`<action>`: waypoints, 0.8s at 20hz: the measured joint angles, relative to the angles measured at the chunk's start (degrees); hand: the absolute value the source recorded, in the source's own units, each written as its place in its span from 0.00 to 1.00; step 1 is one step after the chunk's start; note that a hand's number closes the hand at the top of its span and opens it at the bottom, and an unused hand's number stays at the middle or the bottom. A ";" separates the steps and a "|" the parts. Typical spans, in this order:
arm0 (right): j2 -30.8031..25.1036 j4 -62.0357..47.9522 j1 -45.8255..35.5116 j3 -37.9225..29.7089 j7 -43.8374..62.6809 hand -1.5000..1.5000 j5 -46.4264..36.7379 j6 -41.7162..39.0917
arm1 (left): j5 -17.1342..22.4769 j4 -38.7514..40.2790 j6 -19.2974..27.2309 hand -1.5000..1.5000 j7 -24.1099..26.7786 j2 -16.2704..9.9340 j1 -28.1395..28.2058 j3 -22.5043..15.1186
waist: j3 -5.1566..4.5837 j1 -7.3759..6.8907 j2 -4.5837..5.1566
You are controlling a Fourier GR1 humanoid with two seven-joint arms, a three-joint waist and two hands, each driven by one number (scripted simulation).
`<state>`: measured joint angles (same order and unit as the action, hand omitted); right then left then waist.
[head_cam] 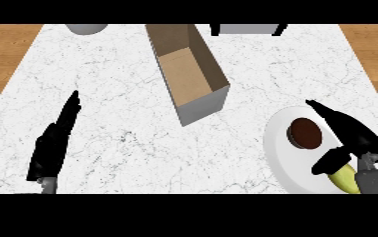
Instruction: Pick the cupcake from the plate and place it in the cardboard box
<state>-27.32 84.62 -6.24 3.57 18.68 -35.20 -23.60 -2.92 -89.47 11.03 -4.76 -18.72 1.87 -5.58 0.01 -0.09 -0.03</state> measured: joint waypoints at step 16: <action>6.87 -5.91 -1.46 -2.16 -3.72 0.00 -7.67 1.61 | -3.91 0.71 -5.47 0.50 -0.28 3.91 -1.29 5.44 | -0.01 0.00 0.02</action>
<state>-20.45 78.72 -7.70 1.41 14.95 -42.87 -21.99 -6.83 -88.76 5.56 -5.03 -14.81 0.57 -0.14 0.00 -0.09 -0.01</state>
